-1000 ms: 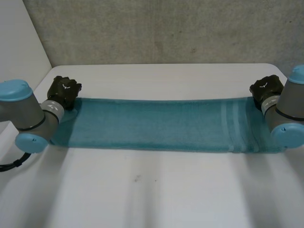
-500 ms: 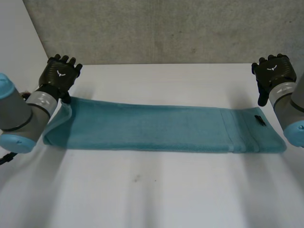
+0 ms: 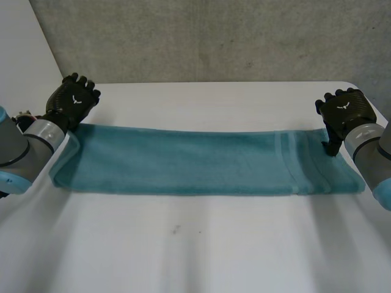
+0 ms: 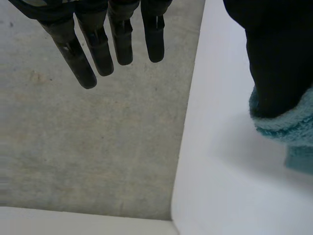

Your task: Fold the laundry

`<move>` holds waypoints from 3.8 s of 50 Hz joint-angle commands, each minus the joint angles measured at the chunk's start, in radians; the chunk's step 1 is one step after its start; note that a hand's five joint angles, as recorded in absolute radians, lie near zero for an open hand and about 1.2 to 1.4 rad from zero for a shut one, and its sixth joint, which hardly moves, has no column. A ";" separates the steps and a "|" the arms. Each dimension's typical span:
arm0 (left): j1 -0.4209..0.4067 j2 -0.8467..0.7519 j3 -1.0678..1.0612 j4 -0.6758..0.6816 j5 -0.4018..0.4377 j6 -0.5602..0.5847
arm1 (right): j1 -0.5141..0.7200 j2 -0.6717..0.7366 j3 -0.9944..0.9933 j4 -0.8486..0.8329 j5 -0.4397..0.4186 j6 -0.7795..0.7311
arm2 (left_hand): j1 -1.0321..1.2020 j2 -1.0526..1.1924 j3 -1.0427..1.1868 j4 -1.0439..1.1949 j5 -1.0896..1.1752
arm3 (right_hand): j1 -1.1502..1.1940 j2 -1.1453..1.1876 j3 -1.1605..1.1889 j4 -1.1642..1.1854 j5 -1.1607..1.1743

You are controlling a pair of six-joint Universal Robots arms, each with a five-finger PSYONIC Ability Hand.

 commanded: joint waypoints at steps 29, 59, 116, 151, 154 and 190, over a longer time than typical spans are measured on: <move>0.009 0.081 -0.062 -0.229 0.051 -0.668 | 0.005 0.009 0.012 0.000 0.000 -0.005 | -0.135 -0.124 -0.126 -0.120 -0.099 | -0.032 -0.046 -0.041 -0.058 -0.063; 0.061 0.235 -0.345 -0.200 0.014 -0.313 | 0.001 0.030 0.011 0.000 0.000 -0.012 | 0.018 0.029 0.027 0.032 0.053 | -0.032 -0.046 -0.041 -0.058 -0.063; -0.079 0.876 -0.584 -0.192 -0.194 -0.336 | 0.003 0.372 -0.571 0.442 -0.396 0.357 | 1.048 1.059 1.057 1.062 1.084 | -0.032 -0.046 -0.041 -0.058 -0.063; 0.084 0.865 -0.630 -0.050 -0.116 -0.442 | -0.008 0.212 -0.590 0.462 -0.304 0.333 | 1.048 1.059 1.057 1.062 1.084 | 1.190 1.175 1.181 1.164 1.159; 0.073 0.845 -0.627 -0.050 -0.116 -0.442 | -0.046 0.098 -0.496 0.456 -0.313 0.299 | 1.048 1.059 1.057 1.062 1.084 | 1.190 1.175 1.181 1.164 1.159; 0.067 0.887 -0.670 -0.060 -0.116 -0.444 | -0.020 0.256 -0.430 0.381 -0.262 0.081 | 1.048 1.059 1.057 1.062 1.084 | 0.128 0.114 0.119 0.102 0.097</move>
